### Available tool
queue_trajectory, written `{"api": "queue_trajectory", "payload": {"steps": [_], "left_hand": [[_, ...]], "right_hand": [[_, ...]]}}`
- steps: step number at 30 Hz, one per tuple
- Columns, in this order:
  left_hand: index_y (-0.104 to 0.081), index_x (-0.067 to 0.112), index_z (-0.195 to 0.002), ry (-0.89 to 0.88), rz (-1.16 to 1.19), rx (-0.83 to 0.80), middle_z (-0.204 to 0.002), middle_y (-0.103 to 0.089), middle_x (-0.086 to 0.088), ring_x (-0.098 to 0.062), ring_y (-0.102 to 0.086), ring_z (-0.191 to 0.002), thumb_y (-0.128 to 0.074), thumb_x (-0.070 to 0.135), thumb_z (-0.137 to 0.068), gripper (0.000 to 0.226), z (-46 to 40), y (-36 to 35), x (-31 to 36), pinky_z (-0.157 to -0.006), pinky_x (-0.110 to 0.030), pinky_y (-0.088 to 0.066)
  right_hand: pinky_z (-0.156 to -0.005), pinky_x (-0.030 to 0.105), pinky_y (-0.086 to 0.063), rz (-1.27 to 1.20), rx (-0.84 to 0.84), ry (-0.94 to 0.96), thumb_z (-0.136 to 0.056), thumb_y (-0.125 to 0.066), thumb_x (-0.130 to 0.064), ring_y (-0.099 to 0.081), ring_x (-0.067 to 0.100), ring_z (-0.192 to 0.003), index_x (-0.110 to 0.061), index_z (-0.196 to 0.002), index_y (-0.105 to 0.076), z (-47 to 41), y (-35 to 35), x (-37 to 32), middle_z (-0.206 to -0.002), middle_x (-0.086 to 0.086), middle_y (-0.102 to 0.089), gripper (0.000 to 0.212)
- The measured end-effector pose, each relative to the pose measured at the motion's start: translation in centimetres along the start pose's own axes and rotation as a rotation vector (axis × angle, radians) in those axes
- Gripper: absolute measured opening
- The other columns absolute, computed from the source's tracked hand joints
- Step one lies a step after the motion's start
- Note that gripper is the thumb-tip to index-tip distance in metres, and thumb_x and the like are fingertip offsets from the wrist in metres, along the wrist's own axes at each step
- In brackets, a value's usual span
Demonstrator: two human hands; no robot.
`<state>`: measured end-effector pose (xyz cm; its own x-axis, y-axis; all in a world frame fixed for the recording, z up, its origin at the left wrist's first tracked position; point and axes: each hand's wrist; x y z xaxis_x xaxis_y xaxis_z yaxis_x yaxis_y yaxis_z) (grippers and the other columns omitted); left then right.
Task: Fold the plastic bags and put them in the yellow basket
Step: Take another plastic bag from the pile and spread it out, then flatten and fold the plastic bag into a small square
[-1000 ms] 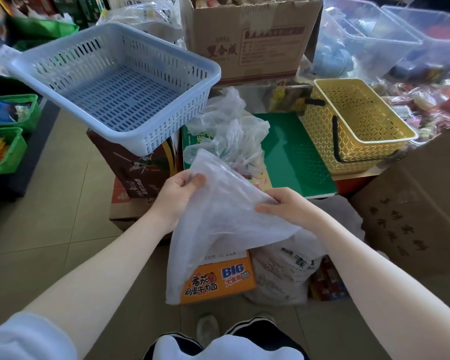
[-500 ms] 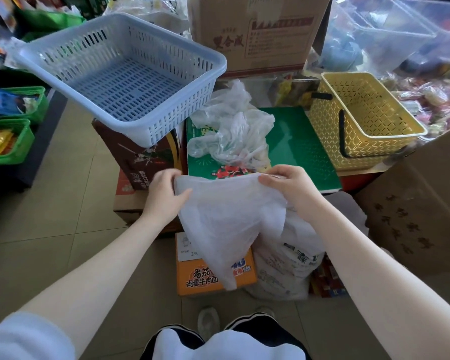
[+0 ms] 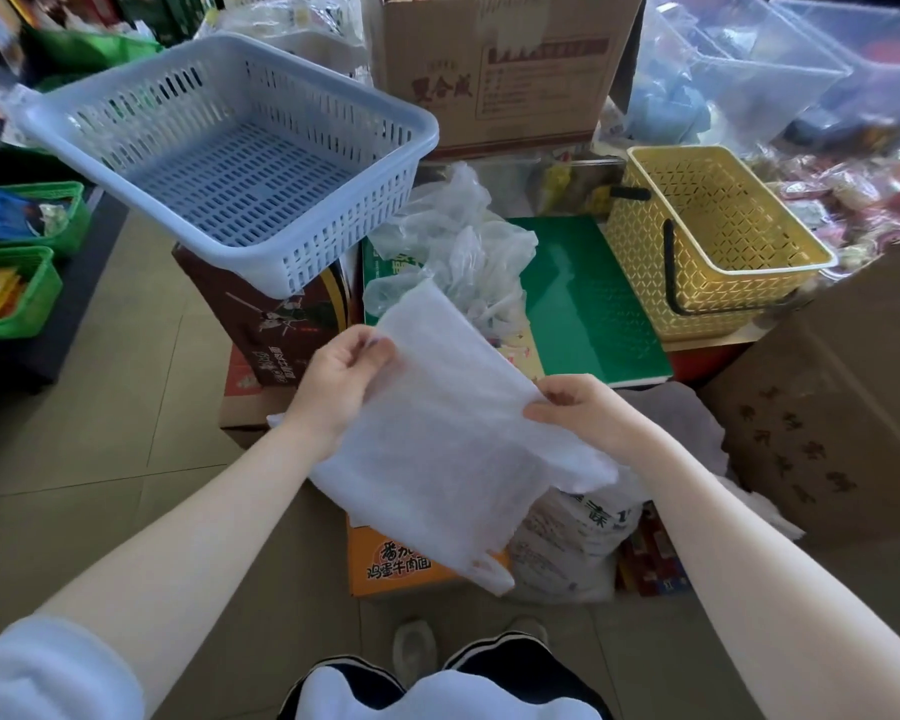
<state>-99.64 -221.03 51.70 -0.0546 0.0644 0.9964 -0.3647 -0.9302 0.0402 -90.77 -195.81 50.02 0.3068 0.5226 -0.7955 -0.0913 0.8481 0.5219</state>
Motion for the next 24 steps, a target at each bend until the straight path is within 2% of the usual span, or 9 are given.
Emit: {"api": "queue_trajectory", "payload": {"steps": [3,7,11,14,16,19,21,23,24], "left_hand": [[-0.058,0.026,-0.066,0.073,-0.034,0.130,-0.065,-0.054,0.008,-0.008,-0.047,-0.063,-0.049,0.026,-0.095,0.030,0.1,1.8,-2.0,-0.062,-0.022,-0.038],[-0.058,0.018,-0.076,0.163,-0.037,0.157,-0.077,-0.059,0.001,-0.018,-0.052,-0.075,-0.046,0.025,-0.097,0.026,-0.6,1.7,-3.6,-0.071,-0.030,-0.042],[-0.058,0.018,-0.076,0.179,-0.070,0.190,-0.074,-0.061,0.007,-0.011,-0.054,-0.073,-0.041,0.024,-0.099,0.029,-1.9,-0.1,-4.1,-0.065,-0.023,-0.043],[-0.057,0.019,-0.076,0.230,-0.058,0.272,-0.076,-0.059,0.004,-0.015,-0.053,-0.077,-0.040,0.025,-0.099,0.030,-3.2,-0.4,-5.0,-0.070,-0.026,-0.042],[-0.060,0.022,-0.077,0.260,-0.083,0.292,-0.082,-0.059,0.001,-0.018,-0.054,-0.082,-0.041,0.028,-0.099,0.029,-4.2,-0.4,-5.5,-0.074,-0.030,-0.042],[-0.062,0.024,-0.080,0.254,-0.114,0.268,-0.088,-0.060,0.002,-0.016,-0.053,-0.085,-0.042,0.025,-0.099,0.028,-5.6,-1.7,-5.0,-0.068,-0.024,-0.041],[-0.063,0.024,-0.083,0.242,-0.147,0.272,-0.091,-0.060,0.002,-0.017,-0.053,-0.088,-0.041,0.025,-0.099,0.027,-7.2,-2.9,-4.0,-0.072,-0.028,-0.042],[-0.063,0.022,-0.087,0.206,-0.164,0.304,-0.093,-0.061,0.000,-0.019,-0.055,-0.089,-0.041,0.025,-0.099,0.026,-9.1,-4.2,-1.8,-0.075,-0.032,-0.044],[-0.062,0.020,-0.087,0.164,-0.154,0.327,-0.090,-0.061,0.002,-0.017,-0.055,-0.086,-0.040,0.023,-0.099,0.025,-10.2,-4.9,-0.2,-0.071,-0.028,-0.044]], "right_hand": [[-0.062,0.028,-0.035,-0.026,0.107,0.005,-0.087,-0.063,-0.013,-0.044,0.016,-0.064,-0.007,-0.080,-0.061,-0.1,0.4,0.7,-0.069,0.003,-0.053,0.009],[-0.052,0.023,-0.031,0.165,0.130,0.032,-0.086,-0.065,-0.027,-0.040,0.010,-0.053,-0.016,-0.075,-0.062,-0.3,1.2,0.4,-0.060,-0.004,-0.050,0.016],[-0.051,0.028,-0.019,0.212,-0.058,-0.087,-0.077,-0.073,-0.036,-0.030,0.013,-0.051,-0.013,-0.058,-0.047,-0.4,3.7,1.0,-0.054,-0.001,-0.035,0.040],[-0.050,0.027,-0.019,0.245,-0.152,-0.169,-0.078,-0.072,-0.031,-0.027,0.011,-0.048,-0.014,-0.055,-0.042,-0.7,6.1,2.3,-0.052,-0.003,-0.031,0.042],[-0.052,0.027,-0.023,0.211,-0.085,-0.169,-0.084,-0.067,-0.027,-0.034,0.013,-0.053,-0.012,-0.061,-0.049,-1.2,7.5,3.4,-0.058,0.001,-0.038,0.033],[-0.054,0.028,-0.030,0.227,0.164,-0.152,-0.091,-0.055,-0.024,-0.045,0.021,-0.058,-0.006,-0.069,-0.050,-2.8,9.2,4.3,-0.065,0.012,-0.054,0.028],[-0.051,0.028,-0.032,0.207,0.303,-0.123,-0.092,-0.051,-0.023,-0.046,0.024,-0.056,-0.007,-0.067,-0.047,-4.1,10.7,3.8,-0.062,0.011,-0.054,0.030],[-0.055,0.033,-0.041,0.266,0.417,-0.059,-0.094,-0.048,-0.025,-0.054,0.031,-0.061,-0.003,-0.076,-0.054,-5.6,13.0,2.4,-0.067,0.012,-0.058,0.030],[-0.058,0.034,-0.046,0.283,0.472,-0.006,-0.096,-0.046,-0.025,-0.057,0.031,-0.066,-0.002,-0.082,-0.057,-6.3,14.4,1.3,-0.072,0.012,-0.061,0.029]]}}
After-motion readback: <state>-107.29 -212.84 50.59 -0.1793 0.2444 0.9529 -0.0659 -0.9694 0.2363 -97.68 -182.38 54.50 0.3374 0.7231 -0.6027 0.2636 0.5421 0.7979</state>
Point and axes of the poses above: each hand's wrist, its own z-axis away from the middle knuckle, its own y-axis out of the back of the hand, x = y × z
